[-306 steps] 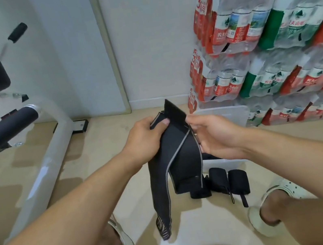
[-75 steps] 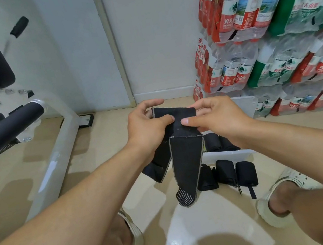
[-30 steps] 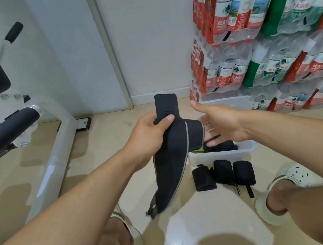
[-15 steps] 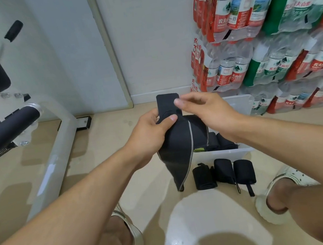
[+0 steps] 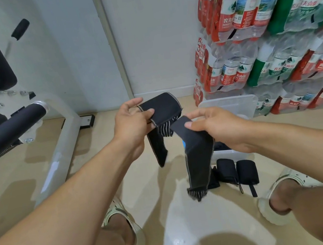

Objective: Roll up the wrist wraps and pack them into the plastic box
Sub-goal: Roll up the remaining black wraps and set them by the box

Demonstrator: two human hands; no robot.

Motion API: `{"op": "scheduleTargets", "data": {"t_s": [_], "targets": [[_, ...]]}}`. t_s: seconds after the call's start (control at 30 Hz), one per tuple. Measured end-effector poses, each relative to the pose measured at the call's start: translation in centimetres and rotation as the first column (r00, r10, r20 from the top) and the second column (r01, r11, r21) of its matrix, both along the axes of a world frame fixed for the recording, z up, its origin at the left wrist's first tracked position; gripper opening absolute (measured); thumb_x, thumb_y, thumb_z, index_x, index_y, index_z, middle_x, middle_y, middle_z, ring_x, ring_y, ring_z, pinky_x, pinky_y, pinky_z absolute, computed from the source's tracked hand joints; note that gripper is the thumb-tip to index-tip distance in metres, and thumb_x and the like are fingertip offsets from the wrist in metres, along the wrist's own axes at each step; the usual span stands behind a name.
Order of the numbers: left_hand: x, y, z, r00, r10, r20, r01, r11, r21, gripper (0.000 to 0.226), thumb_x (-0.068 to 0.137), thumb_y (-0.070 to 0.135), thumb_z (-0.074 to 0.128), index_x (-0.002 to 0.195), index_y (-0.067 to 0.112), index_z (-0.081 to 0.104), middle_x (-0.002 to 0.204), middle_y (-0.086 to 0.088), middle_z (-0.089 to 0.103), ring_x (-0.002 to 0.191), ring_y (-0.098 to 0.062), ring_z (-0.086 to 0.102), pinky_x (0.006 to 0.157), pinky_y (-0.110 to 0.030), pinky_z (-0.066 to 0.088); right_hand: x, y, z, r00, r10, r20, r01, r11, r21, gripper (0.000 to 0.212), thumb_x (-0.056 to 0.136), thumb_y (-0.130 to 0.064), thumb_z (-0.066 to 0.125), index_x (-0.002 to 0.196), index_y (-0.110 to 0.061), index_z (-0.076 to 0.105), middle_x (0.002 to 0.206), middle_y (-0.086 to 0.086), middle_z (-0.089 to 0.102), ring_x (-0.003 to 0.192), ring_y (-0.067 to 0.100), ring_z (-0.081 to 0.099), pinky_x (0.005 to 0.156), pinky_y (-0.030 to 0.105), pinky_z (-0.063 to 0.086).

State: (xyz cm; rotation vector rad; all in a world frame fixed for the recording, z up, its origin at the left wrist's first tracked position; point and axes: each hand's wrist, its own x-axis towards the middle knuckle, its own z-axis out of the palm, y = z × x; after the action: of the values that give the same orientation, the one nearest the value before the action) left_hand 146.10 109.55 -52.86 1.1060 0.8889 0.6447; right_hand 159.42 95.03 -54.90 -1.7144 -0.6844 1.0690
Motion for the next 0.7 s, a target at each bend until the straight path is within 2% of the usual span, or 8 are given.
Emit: {"op": "scheduleTargets", "data": {"t_s": [0.07, 0.17, 0.3, 0.4, 0.5, 0.53, 0.63, 0.7], "targets": [[0.0, -0.2, 0.2, 1.0, -0.017, 0.003, 0.017, 1.0, -0.004, 0.039, 0.096, -0.011, 0.056, 0.128, 0.012, 0.053, 0.095, -0.008, 0.071, 0.062, -0.01, 0.071, 0.058, -0.023, 0.058, 0.0, 0.0, -0.4, 0.999, 0.03, -0.017, -0.03, 0.999, -0.031, 0.028, 0.098, -0.021, 0.068, 0.122, -0.034, 0.063, 0.101, -0.002, 0.078, 0.098, 0.015, 0.073, 0.089, 0.029, 0.054], [-0.1, -0.3, 0.2, 0.999, -0.042, -0.017, 0.042, 0.999, 0.014, 0.039, 0.097, -0.008, 0.056, 0.13, 0.013, 0.053, 0.1, -0.01, 0.072, 0.066, -0.012, 0.071, 0.063, -0.029, 0.061, -0.4, 0.3, 0.0, 0.997, 0.07, -0.021, -0.07, 0.998, 0.006, 0.025, 0.1, -0.013, 0.063, 0.113, -0.034, 0.061, 0.07, -0.012, 0.071, 0.075, 0.003, 0.071, 0.072, 0.015, 0.049], [-0.2, -0.2, -0.1, 0.995, -0.099, -0.026, 0.098, 0.995, -0.03, 0.05, 0.092, -0.009, 0.064, 0.134, 0.014, 0.051, 0.116, -0.014, 0.072, 0.084, -0.02, 0.074, 0.067, -0.035, 0.063, -0.7, 0.4, 0.4, 1.0, 0.021, 0.017, -0.021, 0.999, 0.024, 0.023, 0.099, -0.014, 0.066, 0.119, -0.024, 0.065, 0.093, -0.01, 0.078, 0.088, 0.0, 0.073, 0.083, 0.014, 0.053], [-0.2, -0.2, -0.3, 0.995, -0.096, -0.007, 0.095, 0.995, -0.014, 0.056, 0.091, -0.014, 0.062, 0.137, 0.014, 0.049, 0.114, -0.013, 0.073, 0.09, -0.022, 0.074, 0.069, -0.035, 0.063, -0.7, 0.4, 0.6, 0.999, 0.012, 0.049, -0.012, 1.0, -0.015, 0.046, 0.097, -0.017, 0.069, 0.142, -0.014, 0.058, 0.128, 0.003, 0.07, 0.117, 0.012, 0.067, 0.11, 0.028, 0.047], [-0.1, -0.2, -0.3, 0.999, -0.029, 0.015, 0.029, 0.999, 0.017, 0.062, 0.088, -0.018, 0.063, 0.137, 0.017, 0.048, 0.106, -0.013, 0.073, 0.09, -0.022, 0.073, 0.077, -0.035, 0.062, -0.7, 0.2, 0.9, 1.0, 0.01, 0.015, -0.01, 1.0, 0.0, 0.047, 0.097, -0.013, 0.067, 0.143, -0.016, 0.056, 0.11, -0.003, 0.074, 0.098, 0.002, 0.072, 0.091, 0.015, 0.054], [-0.1, -0.3, -0.3, 1.0, -0.007, 0.015, 0.007, 1.0, 0.029, 0.063, 0.087, -0.018, 0.063, 0.137, 0.019, 0.048, 0.104, -0.012, 0.074, 0.091, -0.022, 0.074, 0.08, -0.036, 0.062, -0.8, 0.2, 0.9, 1.0, 0.004, 0.019, -0.004, 1.0, -0.006, 0.049, 0.097, -0.013, 0.068, 0.144, -0.016, 0.055, 0.108, -0.003, 0.074, 0.096, 0.0, 0.072, 0.091, 0.015, 0.054], [0.3, -0.3, -0.3, 0.995, 0.104, 0.009, -0.104, 0.993, 0.052, 0.065, 0.088, -0.017, 0.064, 0.138, 0.021, 0.048, 0.101, -0.009, 0.074, 0.096, -0.023, 0.073, 0.089, -0.039, 0.06, -0.8, 0.0, 0.9, 0.998, 0.036, 0.057, -0.034, 0.999, -0.032, 0.049, 0.096, -0.017, 0.07, 0.143, -0.023, 0.057, 0.127, 0.009, 0.07, 0.122, 0.015, 0.065, 0.115, 0.033, 0.043], [0.4, -0.1, -0.2, 0.989, 0.146, 0.017, -0.147, 0.988, 0.052, 0.069, 0.088, -0.017, 0.064, 0.143, 0.021, 0.045, 0.101, -0.007, 0.074, 0.096, -0.023, 0.073, 0.089, -0.04, 0.06, -1.0, -0.2, 1.0, 0.996, 0.05, 0.078, -0.048, 0.998, -0.033, 0.047, 0.097, -0.019, 0.069, 0.142, -0.026, 0.059, 0.121, 0.002, 0.073, 0.123, 0.014, 0.063, 0.118, 0.034, 0.039]]}}
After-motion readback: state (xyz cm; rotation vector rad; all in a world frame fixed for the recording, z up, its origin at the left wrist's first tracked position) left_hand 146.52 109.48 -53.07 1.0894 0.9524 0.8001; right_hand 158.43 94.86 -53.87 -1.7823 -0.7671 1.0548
